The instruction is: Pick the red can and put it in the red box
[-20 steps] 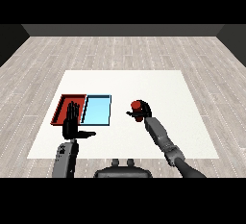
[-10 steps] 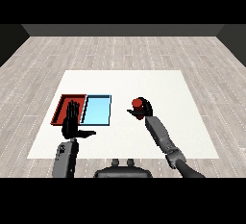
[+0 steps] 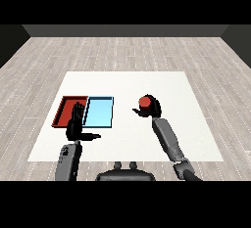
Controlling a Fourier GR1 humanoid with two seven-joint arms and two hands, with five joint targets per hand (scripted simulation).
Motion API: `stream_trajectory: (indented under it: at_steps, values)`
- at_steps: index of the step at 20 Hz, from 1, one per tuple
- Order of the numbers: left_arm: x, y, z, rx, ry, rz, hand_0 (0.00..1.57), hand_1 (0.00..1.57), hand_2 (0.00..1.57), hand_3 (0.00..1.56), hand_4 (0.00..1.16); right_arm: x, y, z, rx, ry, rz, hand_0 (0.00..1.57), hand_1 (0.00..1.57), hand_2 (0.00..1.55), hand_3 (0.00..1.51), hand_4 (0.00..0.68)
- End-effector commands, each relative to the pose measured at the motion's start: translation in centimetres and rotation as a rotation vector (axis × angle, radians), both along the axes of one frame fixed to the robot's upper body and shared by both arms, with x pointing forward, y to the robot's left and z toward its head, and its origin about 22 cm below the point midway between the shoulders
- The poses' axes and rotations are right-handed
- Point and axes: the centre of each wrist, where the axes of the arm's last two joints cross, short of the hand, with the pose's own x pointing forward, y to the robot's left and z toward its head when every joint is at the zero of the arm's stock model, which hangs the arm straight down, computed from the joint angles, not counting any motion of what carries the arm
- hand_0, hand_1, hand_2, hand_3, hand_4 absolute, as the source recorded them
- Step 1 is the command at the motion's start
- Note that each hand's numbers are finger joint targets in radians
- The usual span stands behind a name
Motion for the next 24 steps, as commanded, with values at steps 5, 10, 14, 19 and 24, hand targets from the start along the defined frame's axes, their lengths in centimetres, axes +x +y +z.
stream_trajectory:
  at_steps: [5, 10, 14, 19, 24]
  values:
    - [-1.1, -4.8, 2.6, 0.012, 0.04, -0.102, 0.0, 0.0, 0.0, 0.0, 0.0, -2.5, -1.0, 5.1, 0.048, -0.174, 0.013, 1.48, 1.48, 1.43, 1.39, 0.636]
    - [0.8, -6.4, 3.4, 0.058, 0.071, -0.131, 0.0, 0.0, 0.0, 0.0, 0.0, -3.0, 5.6, 7.7, 0.054, -0.172, 0.016, 1.48, 1.48, 1.43, 1.39, 0.636]
    - [2.1, -7.8, 2.6, 0.068, 0.068, -0.13, 0.0, 0.0, 0.0, 0.0, 0.0, -4.6, 6.0, 5.9, 0.055, -0.179, 0.005, 1.45, 1.45, 1.41, 1.38, 0.636]
    - [0.5, -10.2, 4.3, 0.103, 0.114, -0.158, 0.0, 0.0, 0.0, 0.0, 0.0, -5.4, 6.5, 7.8, 0.076, -0.265, 0.033, 1.42, 1.42, 1.41, 1.39, 0.627]
    - [0.7, -11.4, 2.3, 0.122, 0.154, -0.161, 0.0, 0.0, 0.0, 0.0, 0.0, -6.6, 6.7, 8.9, 0.094, -0.288, 0.045, 1.45, 1.45, 1.43, 1.4, 0.611]
